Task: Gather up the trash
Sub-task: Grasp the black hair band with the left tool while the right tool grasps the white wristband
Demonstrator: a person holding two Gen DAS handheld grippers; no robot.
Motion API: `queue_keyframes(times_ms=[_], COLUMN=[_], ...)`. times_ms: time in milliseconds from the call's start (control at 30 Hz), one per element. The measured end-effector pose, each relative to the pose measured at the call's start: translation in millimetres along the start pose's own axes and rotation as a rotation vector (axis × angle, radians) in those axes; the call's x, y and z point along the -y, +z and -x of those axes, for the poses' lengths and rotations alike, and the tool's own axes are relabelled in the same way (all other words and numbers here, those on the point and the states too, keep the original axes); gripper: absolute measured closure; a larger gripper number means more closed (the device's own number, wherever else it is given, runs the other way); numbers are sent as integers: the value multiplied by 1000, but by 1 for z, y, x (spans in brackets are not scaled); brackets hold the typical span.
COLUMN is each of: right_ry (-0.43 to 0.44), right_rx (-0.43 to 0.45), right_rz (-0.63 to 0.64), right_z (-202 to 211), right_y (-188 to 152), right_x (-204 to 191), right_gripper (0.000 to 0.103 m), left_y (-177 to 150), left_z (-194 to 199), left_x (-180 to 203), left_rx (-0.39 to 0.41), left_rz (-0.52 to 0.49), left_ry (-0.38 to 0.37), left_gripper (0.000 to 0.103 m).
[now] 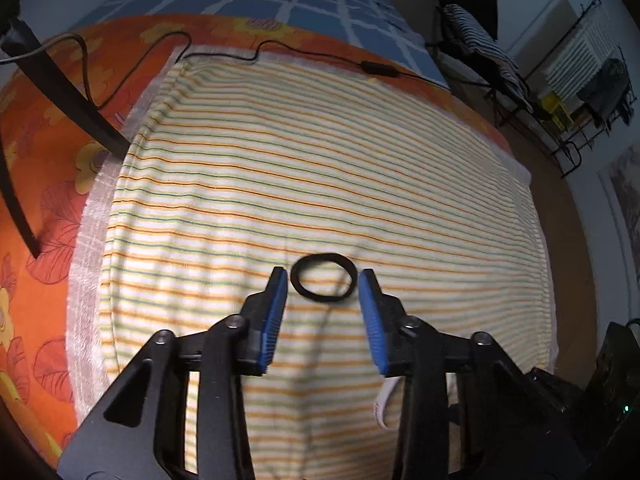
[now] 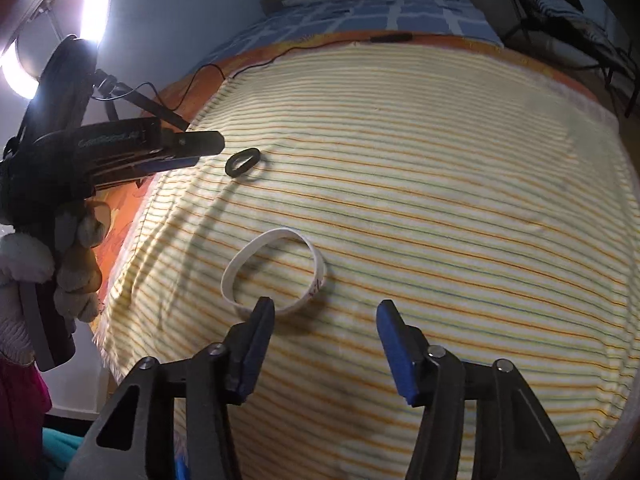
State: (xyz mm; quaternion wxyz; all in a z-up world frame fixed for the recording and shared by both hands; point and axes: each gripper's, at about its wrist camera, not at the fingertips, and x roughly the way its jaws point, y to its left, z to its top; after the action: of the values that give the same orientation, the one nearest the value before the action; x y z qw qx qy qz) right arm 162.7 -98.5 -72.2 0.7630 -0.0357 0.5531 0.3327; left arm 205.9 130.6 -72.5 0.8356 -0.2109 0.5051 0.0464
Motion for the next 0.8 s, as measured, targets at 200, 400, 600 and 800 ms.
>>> queue_keyframes(times_ms=[200, 400, 600, 800], right_ry=[-13, -48, -130, -99], right_rx=[-8, -6, 12, 30], right_rz=[-12, 3, 75, 23], right_z=[-10, -17, -20, -15], right_y=[5, 11, 8, 8], right_x=[-2, -8, -16, -4], right_gripper=[54, 62, 84, 99], left_y=[5, 7, 9, 3], left_z=[-21, -36, -40, -24], left_x=[-3, 2, 8, 3], left_rx=[-24, -25, -23, 1], left_rz=[-4, -36, -90, -83], left_ry=[38, 66, 98, 82], left_gripper=[67, 83, 98, 99])
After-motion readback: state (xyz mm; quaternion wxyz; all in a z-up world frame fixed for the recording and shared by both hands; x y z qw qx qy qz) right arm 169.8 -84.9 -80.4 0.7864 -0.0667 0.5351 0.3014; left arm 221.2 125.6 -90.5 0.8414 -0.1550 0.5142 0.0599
